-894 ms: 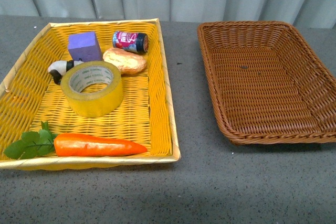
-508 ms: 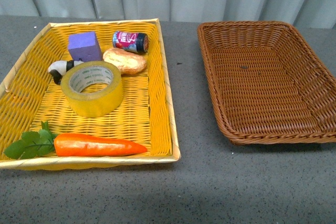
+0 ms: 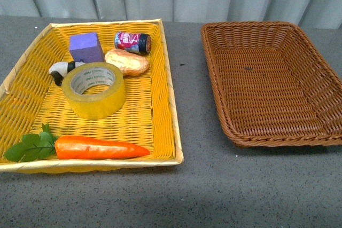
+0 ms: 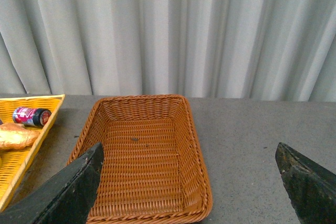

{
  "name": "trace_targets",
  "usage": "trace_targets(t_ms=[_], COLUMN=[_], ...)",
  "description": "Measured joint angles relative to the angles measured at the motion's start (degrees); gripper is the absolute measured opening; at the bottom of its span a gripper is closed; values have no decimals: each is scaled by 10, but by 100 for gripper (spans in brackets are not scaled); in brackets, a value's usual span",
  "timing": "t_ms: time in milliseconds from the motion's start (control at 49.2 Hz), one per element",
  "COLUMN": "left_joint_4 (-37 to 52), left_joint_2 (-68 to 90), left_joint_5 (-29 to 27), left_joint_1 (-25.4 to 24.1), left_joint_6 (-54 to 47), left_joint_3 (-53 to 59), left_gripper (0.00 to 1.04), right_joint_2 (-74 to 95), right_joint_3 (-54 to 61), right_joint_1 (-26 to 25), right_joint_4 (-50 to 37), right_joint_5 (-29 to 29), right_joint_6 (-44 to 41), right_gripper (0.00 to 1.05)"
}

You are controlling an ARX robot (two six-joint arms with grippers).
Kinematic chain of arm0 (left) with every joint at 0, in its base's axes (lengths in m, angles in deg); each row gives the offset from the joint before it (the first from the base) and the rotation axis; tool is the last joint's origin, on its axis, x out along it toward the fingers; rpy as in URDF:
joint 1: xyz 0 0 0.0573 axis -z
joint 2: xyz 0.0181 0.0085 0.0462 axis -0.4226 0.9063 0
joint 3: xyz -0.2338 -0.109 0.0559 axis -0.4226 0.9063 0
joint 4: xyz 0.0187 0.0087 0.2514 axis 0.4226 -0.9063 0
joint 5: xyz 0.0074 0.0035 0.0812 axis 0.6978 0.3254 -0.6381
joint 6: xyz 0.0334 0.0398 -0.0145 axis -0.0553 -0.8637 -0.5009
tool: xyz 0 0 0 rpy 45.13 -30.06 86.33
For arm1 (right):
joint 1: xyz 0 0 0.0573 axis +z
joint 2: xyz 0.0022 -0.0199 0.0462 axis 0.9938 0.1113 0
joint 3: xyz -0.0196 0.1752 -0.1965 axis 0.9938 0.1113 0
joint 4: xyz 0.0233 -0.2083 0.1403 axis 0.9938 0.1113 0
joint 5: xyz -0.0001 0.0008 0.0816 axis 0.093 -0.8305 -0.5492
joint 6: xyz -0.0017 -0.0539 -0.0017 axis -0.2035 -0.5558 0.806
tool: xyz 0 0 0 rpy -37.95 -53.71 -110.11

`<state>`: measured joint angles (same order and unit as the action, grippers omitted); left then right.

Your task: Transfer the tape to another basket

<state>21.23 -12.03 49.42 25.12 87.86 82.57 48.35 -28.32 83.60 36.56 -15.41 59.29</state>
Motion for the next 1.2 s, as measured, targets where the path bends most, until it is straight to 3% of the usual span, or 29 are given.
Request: trace_targets(t_ms=[1199], left_joint_4=[0], left_joint_2=[0], left_joint_5=[0], left_joint_1=[0], left_joint_6=[0], left_joint_3=[0], left_gripper=[98], right_joint_2=[0], right_joint_3=[0], right_joint_1=[0], right_joint_4=[0], right_joint_5=[0], right_joint_6=[0], right_gripper=[96])
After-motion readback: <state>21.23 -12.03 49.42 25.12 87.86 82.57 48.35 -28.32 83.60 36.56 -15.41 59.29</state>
